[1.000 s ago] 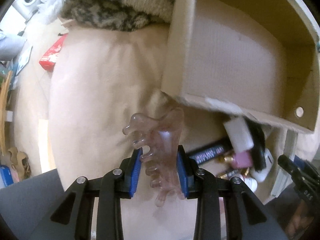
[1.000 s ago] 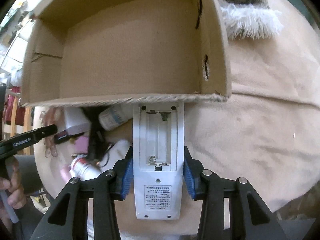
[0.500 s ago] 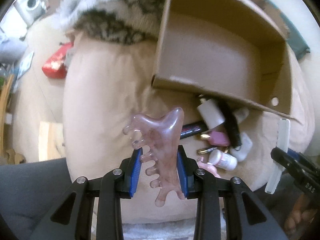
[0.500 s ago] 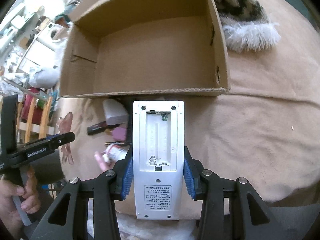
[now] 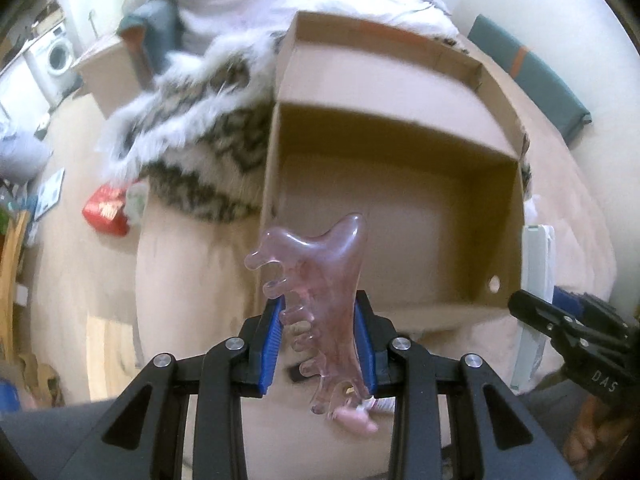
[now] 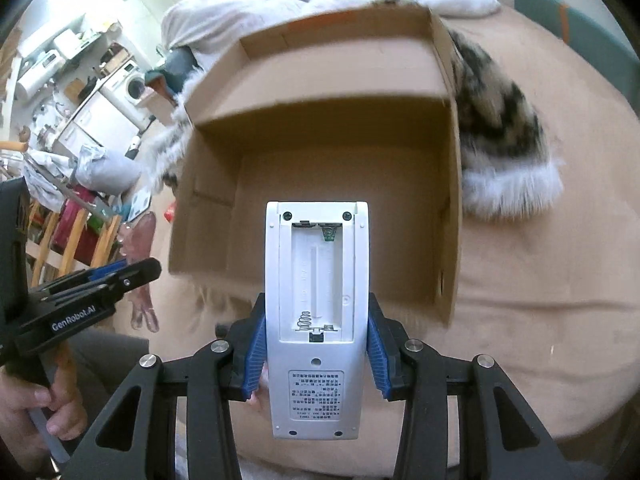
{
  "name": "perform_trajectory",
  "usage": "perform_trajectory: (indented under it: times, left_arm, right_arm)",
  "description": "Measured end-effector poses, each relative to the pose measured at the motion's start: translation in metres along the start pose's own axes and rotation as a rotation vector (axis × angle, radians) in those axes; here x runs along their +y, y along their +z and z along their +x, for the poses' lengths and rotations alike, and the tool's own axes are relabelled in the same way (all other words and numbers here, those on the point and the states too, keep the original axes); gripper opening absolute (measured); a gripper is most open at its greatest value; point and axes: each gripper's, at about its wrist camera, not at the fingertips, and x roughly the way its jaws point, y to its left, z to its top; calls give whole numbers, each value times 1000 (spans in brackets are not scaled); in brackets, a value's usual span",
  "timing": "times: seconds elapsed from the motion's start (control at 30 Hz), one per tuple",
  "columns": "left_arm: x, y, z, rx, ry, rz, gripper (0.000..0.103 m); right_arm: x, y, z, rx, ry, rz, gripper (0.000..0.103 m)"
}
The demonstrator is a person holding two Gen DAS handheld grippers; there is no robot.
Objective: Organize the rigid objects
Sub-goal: 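Lift the pink scraper and white remote and carry both into the cardboard box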
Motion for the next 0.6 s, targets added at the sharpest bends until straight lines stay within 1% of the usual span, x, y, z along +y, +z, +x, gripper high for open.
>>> perform_trajectory:
  times: [0.07,0.13,0.2,0.33,0.5,0.6]
  left_arm:
    - [-6,12,5,-9,2,14,30]
    - [-11,22,12,-18,6,26,30]
    - [-16,33,23,-15,10,38,30]
    - [-22,43,45,-4,23,63,30]
    - [-24,46,76,13,33,80,30]
    - [-19,43,89,7,27,67,30]
  right_arm:
    - [5,10,0,-23,-5,-11,45]
    - [8,22,6,-27,-9,-22,45]
    - [10,33,17,-21,-10,-25,45]
    - [5,48,48,-5,-13,-24,45]
    - [-7,55,83,23,-12,4,45]
    - [-7,49,98,28,-41,-13,45]
